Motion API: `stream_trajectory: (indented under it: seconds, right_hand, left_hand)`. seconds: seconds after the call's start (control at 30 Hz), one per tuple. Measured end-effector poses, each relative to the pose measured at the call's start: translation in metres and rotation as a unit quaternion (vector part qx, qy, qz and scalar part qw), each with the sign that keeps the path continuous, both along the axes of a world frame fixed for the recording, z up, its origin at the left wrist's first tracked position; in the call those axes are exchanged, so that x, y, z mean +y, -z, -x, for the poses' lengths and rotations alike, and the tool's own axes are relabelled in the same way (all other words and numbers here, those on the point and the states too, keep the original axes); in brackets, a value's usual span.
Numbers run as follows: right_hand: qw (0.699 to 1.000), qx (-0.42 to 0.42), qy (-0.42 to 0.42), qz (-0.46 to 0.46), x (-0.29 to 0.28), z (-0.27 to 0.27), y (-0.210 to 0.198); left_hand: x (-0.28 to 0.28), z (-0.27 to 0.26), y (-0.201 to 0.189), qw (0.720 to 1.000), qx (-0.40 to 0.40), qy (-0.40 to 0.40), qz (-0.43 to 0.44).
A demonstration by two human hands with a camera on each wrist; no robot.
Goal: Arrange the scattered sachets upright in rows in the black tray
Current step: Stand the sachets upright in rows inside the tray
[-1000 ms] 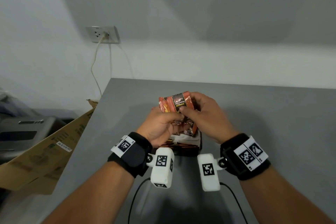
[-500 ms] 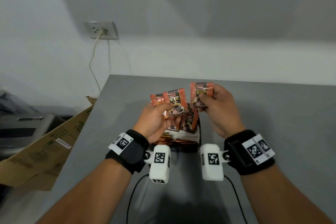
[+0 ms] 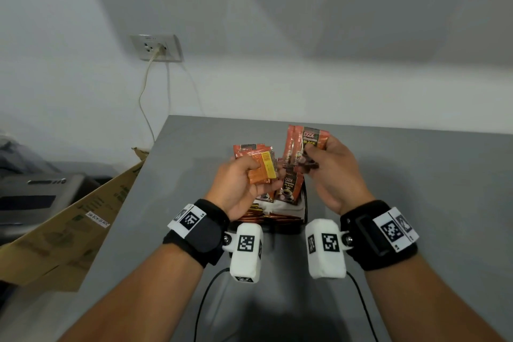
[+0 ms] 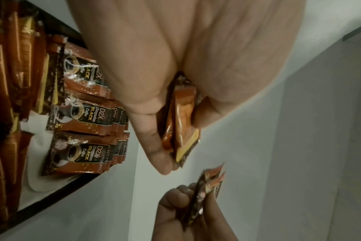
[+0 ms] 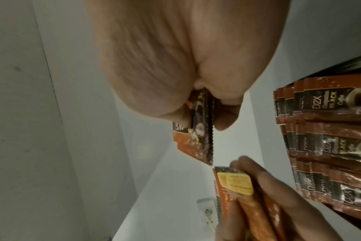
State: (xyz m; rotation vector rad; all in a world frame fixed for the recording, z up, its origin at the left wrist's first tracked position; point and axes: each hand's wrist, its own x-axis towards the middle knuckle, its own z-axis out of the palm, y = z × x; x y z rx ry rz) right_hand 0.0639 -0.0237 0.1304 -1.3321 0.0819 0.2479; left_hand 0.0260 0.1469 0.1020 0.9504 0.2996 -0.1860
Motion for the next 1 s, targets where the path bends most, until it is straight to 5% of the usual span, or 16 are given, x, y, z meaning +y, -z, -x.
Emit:
stream_trajectory:
  seconds: [0.23,0.33,0.43,0.5,0.6,0.73,0.87,1.0]
  right_hand:
    - [0.992,0.024,-0.12,0.016,-0.002,0.005,-0.001]
    - [0.993,-0.047,-0.07,0.078,0.001,0.007,0.003]
    - [0.928,-0.246,-0.001,0.279,-0.003,0.008,0.008]
    - [0.869,-0.361,-0.055,0.335,-0.002,0.013,0.012]
    - [0.832,-0.4,-0.129,0.363,-0.001,0.018,0.019]
    - [0.892,-0.309,-0.117,0.309,-0.01,0.018,0.015]
    - [0.981,-0.14,-0.053,0.121,-0.014,0.011,0.01]
    - [0.983,-0.048,-0.136,0.111,-0.009,0.004,0.007]
  left_hand:
    - [-0.004,0.002,-0.003,0.994,-0.058,0.025,-0.085]
    - [-0.007,0.0,-0.003,0.995,-0.048,0.002,-0.091]
    - [-0.003,-0.002,-0.006,0.999,-0.01,-0.019,-0.028]
    - [-0.001,-0.004,-0.008,0.999,-0.027,-0.009,-0.025]
    - [0.001,-0.007,-0.006,0.995,-0.031,-0.047,-0.079]
    - [0.01,-0.009,-0.004,0.989,-0.032,-0.077,-0.122]
    - [0.015,-0.007,-0.005,0.989,-0.043,-0.056,-0.13]
    - [0.01,-0.006,-0.011,0.986,-0.061,0.019,-0.155]
